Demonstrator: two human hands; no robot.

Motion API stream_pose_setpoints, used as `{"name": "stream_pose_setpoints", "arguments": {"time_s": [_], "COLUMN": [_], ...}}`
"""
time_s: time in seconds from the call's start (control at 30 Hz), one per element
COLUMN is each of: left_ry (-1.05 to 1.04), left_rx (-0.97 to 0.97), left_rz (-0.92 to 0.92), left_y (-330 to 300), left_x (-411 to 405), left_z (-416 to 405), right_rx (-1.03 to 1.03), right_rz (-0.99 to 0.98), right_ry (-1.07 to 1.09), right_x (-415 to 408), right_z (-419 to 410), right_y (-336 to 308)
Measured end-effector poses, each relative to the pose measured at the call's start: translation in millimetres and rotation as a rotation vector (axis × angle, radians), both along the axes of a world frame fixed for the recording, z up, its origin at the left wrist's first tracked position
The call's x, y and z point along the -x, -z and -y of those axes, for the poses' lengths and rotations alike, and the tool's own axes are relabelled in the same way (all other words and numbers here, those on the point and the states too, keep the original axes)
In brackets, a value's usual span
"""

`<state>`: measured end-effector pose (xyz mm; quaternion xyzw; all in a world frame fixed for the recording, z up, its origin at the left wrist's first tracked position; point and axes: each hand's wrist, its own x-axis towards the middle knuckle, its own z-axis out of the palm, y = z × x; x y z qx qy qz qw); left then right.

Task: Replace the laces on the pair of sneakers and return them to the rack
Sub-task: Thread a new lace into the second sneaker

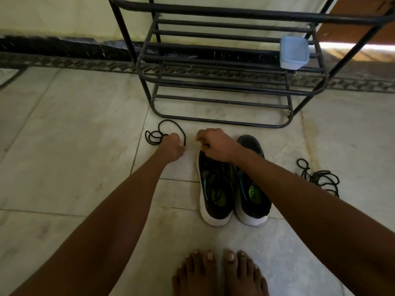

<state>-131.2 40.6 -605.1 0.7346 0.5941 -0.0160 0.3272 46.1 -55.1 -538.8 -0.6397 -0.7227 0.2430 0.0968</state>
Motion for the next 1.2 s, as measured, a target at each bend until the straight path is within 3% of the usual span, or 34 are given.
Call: {"name": "stream_pose_setpoints", "arguments": {"time_s": [0.2,0.33,0.43,0.67,0.73,0.8,0.9,0.97,1.03,1.07,1.13,1.2], "left_ry": [0.195,-0.036,-0.240,-0.009,0.040,0.043,-0.010,-0.088,-0.181,-0.218,-0.230,-0.206], "left_rx": [-0.130,-0.219,-0.176,-0.091,-0.139,-0.199,-0.393,-0.524,-0.571,-0.555,-0.403,-0.177], "left_rz": [-0.039,0.105,0.192,-0.068,0.026,0.252,0.459,0.495,0.384,0.233,-0.180,-0.465], "left_y": [-4.8,-1.0,-7.3,-9.0,-17.7,-33.5,-67.1,-85.3,-92.3,-91.7,-85.6,-86.6], "left_x": [14.8,20.3,10.5,-7.2,-3.8,4.9,22.8,39.7,64.0,78.8,106.6,123.5], "left_z": [41.6,61.3,59.1,51.7,64.5,86.7,118.9,127.0,122.8,116.9,101.8,92.7], "right_rx": [-0.045,-0.032,-0.053,-0.099,-0.123,-0.105,0.181,0.312,0.323,0.295,0.202,0.134], "right_rz": [-0.067,-0.082,-0.090,-0.106,-0.151,-0.293,-0.607,-0.681,-0.739,-0.770,-0.767,-0.709], "right_ry": [0.035,0.033,0.032,0.052,0.071,0.066,0.055,0.026,-0.018,-0.017,0.006,-0.020], "right_x": [7.0,9.9,8.4,-2.2,-2.3,1.0,9.5,13.7,14.7,13.3,5.9,2.1], "right_z": [-1.1,0.3,3.2,8.1,11.2,13.7,16.6,18.1,21.0,20.8,18.6,17.0], "right_y": [2.7,6.0,6.5,3.8,1.9,-1.2,-12.2,-22.3,-33.4,-39.6,-49.1,-56.7]}}
